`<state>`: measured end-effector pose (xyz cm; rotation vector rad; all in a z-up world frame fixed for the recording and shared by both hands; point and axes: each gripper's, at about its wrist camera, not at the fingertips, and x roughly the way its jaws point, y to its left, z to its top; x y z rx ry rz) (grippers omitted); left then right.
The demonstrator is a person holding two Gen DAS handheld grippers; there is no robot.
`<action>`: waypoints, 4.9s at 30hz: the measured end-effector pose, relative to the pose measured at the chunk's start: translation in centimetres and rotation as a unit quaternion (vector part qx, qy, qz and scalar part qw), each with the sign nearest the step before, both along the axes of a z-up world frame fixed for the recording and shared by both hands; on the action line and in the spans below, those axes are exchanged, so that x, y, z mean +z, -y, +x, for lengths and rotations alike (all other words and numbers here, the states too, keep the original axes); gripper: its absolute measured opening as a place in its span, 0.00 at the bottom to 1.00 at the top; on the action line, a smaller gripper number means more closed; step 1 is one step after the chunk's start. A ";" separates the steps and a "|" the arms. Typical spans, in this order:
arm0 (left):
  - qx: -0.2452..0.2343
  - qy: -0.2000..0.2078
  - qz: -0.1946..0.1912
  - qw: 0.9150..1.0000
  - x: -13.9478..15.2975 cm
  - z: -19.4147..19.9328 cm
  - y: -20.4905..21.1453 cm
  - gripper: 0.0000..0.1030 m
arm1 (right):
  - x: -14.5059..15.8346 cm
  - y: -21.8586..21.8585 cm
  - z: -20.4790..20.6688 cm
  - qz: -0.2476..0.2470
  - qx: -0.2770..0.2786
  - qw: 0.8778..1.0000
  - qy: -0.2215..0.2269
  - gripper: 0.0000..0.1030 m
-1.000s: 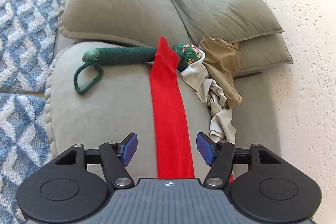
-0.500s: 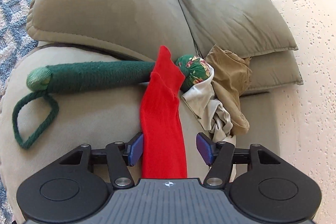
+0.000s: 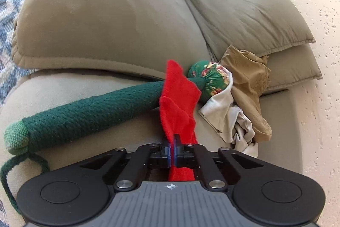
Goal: Fold clothes
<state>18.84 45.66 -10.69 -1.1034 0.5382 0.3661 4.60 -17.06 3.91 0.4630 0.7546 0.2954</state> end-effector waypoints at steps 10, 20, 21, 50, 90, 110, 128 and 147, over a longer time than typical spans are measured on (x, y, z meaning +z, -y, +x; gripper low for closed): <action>-0.121 0.078 0.233 0.962 12.1 -0.9 10.0 0.00 | -1.3 5.5 -2.2 0.069 -0.055 0.996 -0.010 0.65; -0.209 0.147 0.426 0.868 19.6 -8.9 29.1 0.00 | -5.5 15.6 -5.2 0.093 -0.147 0.985 0.024 0.65; -0.211 0.149 0.437 0.861 19.5 -9.6 31.4 0.00 | -6.0 16.6 -5.6 0.094 -0.153 0.983 0.030 0.65; -0.514 0.170 0.684 0.488 4.3 -24.1 60.8 0.71 | -8.5 21.6 -6.9 0.138 -0.195 0.970 0.048 0.77; -0.525 0.041 0.406 0.747 8.6 -18.7 46.0 0.81 | -9.7 20.0 -6.5 0.073 -0.168 0.982 -0.045 0.50; -0.231 0.077 0.242 0.939 6.5 -16.2 33.9 0.67 | -9.4 12.5 -5.7 -0.161 -0.073 0.984 -0.017 0.05; -0.196 0.025 0.185 0.963 5.3 -13.5 29.8 0.67 | -6.1 13.8 -1.2 -0.217 -0.110 0.967 0.076 0.08; -0.300 -0.020 0.310 0.902 4.7 -10.2 35.4 0.69 | -6.5 5.5 0.2 -0.248 0.011 0.968 0.044 0.65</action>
